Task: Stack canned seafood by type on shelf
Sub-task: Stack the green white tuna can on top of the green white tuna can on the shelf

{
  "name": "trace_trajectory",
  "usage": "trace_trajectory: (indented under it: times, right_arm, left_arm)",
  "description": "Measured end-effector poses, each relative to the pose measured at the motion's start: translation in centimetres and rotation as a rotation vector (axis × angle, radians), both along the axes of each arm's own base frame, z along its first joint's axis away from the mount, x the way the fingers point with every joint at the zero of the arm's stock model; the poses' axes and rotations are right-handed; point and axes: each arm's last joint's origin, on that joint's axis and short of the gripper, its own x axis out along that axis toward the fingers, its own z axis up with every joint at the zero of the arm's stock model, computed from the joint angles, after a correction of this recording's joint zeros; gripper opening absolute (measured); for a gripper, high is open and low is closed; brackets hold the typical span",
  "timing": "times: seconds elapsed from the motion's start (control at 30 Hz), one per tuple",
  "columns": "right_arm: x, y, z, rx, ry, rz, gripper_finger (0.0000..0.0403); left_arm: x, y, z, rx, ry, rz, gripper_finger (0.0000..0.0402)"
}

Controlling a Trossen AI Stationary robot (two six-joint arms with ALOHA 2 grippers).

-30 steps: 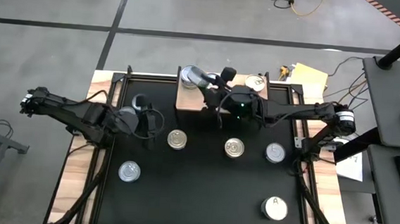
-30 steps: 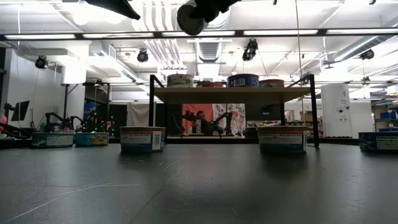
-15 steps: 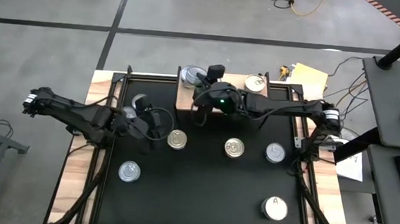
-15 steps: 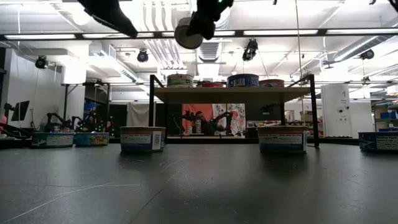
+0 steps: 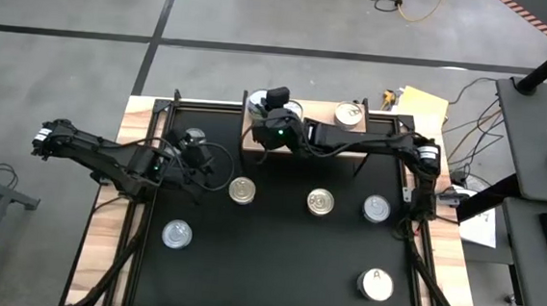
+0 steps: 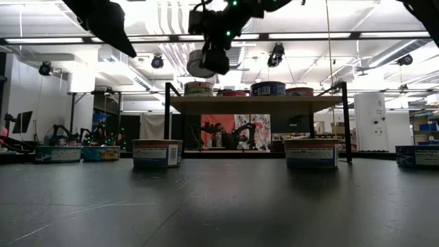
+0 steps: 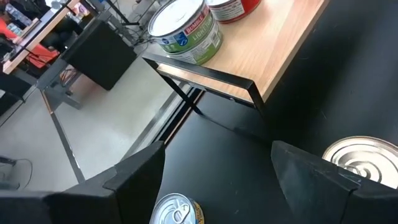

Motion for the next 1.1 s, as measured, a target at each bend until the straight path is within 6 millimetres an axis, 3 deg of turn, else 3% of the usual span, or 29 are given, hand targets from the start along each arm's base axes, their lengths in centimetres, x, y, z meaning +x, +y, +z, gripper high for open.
trace_trajectory:
  times: [0.5, 0.73, 1.1]
  right_arm:
    - [-0.1, -2.6, -0.8, 0.033, -0.008, -0.005, 0.0136]
    - [-0.1, -2.8, -0.7, 0.047, -0.027, 0.007, 0.0157]
    - [0.0, -2.6, -0.8, 0.098, -0.053, 0.069, 0.0145]
  left_arm:
    - [0.0, 0.0, -0.2, 0.013, 0.008, -0.001, 0.0279]
    - [0.0, 0.0, -0.5, 0.014, 0.014, 0.000, 0.0279]
    - [0.1, 0.0, -0.6, 0.012, 0.006, 0.000, 0.0279]
